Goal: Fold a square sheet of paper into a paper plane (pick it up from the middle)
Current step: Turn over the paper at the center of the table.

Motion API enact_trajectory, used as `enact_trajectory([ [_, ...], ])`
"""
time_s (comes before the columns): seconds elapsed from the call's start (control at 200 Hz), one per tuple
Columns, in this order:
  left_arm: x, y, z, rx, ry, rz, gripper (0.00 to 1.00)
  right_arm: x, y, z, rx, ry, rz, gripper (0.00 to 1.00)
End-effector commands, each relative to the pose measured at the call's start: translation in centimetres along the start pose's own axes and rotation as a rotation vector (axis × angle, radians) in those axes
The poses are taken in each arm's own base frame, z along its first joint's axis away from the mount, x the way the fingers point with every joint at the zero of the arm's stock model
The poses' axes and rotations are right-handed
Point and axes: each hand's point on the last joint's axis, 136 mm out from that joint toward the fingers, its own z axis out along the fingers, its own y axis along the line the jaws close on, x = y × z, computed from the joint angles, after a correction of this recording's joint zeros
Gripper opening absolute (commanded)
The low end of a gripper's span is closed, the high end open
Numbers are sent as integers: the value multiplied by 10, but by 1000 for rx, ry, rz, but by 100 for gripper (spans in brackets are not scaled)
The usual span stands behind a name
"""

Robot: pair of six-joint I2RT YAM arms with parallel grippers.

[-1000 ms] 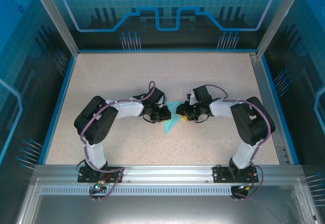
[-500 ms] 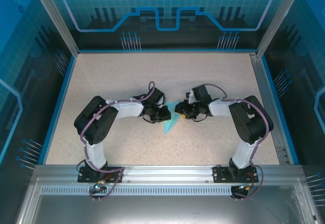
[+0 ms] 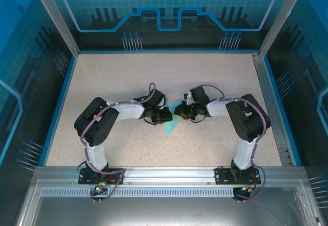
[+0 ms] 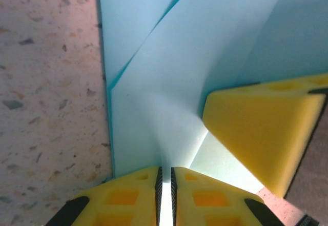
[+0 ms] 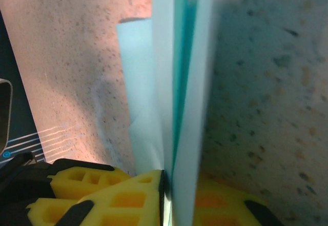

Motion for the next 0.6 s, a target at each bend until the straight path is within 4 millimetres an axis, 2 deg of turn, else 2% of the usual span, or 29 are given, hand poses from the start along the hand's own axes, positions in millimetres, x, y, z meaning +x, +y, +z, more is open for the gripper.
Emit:
enact_trajectory([
  [0.0, -2, -14, -17, 51, -43, 0, 18, -3, 17, -1, -16, 2, -58, 10],
  [0.15, -8, -16, -40, 48, -139, 14, 21, -4, 19, -24, 80, -19, -123, 7],
  [0.295, -12, -4, -68, -13, -252, 14, 23, -3, 14, -62, 285, -42, -221, 7],
  [0.395, -14, 8, -87, -62, -328, 2, 24, -3, 8, -99, 498, -66, -303, 8],
  [0.505, -15, 25, -102, -119, -393, -34, 25, -5, 2, -138, 813, -76, -408, 10],
  [0.575, -15, 36, -111, -144, -438, -65, 25, -7, -7, -162, 1055, -69, -422, 8],
  [0.595, -15, 39, -114, -151, -448, -77, 25, -10, -5, -169, 1115, -84, -427, 8],
])
